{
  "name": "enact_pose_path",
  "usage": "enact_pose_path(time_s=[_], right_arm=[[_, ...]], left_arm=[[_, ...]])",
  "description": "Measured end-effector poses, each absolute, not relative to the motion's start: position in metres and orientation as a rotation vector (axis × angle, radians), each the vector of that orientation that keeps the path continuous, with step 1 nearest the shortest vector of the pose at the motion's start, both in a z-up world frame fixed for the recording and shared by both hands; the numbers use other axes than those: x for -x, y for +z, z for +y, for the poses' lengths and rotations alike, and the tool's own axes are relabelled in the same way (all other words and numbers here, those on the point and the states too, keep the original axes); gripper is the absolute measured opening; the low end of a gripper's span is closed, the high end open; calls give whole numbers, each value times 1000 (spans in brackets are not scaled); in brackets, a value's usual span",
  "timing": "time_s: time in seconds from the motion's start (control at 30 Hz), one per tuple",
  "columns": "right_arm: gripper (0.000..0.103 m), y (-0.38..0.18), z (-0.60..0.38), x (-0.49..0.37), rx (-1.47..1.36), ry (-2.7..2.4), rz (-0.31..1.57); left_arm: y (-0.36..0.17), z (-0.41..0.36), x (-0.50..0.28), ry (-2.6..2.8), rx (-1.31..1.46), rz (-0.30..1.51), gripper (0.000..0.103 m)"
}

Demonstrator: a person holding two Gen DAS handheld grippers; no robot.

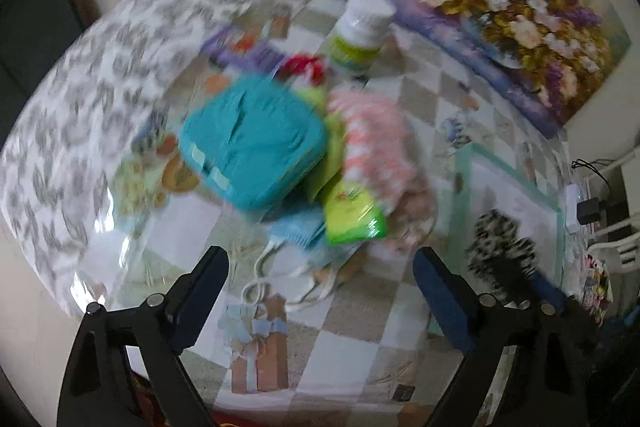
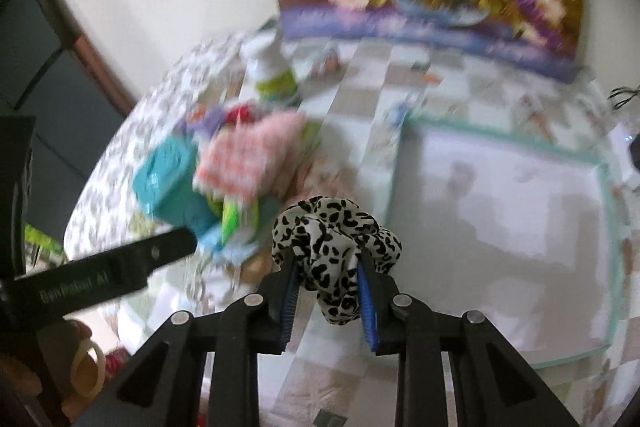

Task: Organize soft objects
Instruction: 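Grasp the pink-and-white striped fuzzy cloth with the left gripper while the right lifts the scrunchie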

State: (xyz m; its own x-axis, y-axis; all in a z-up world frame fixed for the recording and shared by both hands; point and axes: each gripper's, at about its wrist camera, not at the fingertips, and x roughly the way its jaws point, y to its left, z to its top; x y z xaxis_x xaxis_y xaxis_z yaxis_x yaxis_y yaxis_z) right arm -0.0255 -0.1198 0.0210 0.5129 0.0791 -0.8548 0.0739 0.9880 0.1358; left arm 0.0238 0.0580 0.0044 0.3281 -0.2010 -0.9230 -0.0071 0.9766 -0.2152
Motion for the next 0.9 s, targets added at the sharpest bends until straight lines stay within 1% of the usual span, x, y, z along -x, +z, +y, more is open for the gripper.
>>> enact_pose_path(time_s=[0.13, 0.3, 0.43, 0.6, 0.67, 0.73, 0.77, 0.8, 0.83, 0.9], right_arm=[[29, 53, -131, 12, -89, -92, 976], [29, 78, -154, 2, -106, -143, 912], [29, 73, -175, -6, -148, -164, 906], [29, 53, -196, -12, -212, -190, 961], [29, 47, -199, -10, -214, -206, 975], [29, 42, -203, -9, -213, -218, 988], [29, 40, -205, -9, -216, -221, 991], [29, 39, -206, -9, -221, -222, 993], [29, 39, -207, -9, -224, -221, 993], [28, 39, -207, -8, -220, -222, 991]], left_arm=[[31, 37, -48, -158, 116, 1193, 91], [26, 8, -83, -162, 40, 1228, 91], [9, -18, -104, -133, -49, 1256, 91], [-18, -39, -126, -70, -142, 1291, 90], [-28, -44, -130, -46, -177, 1291, 84], [-36, -47, -134, -14, -217, 1286, 71], [-41, -49, -135, 2, -234, 1285, 68], [-44, -50, -137, 6, -242, 1286, 61], [-47, -50, -138, 7, -246, 1286, 46], [-51, -50, -139, 5, -241, 1282, 28]])
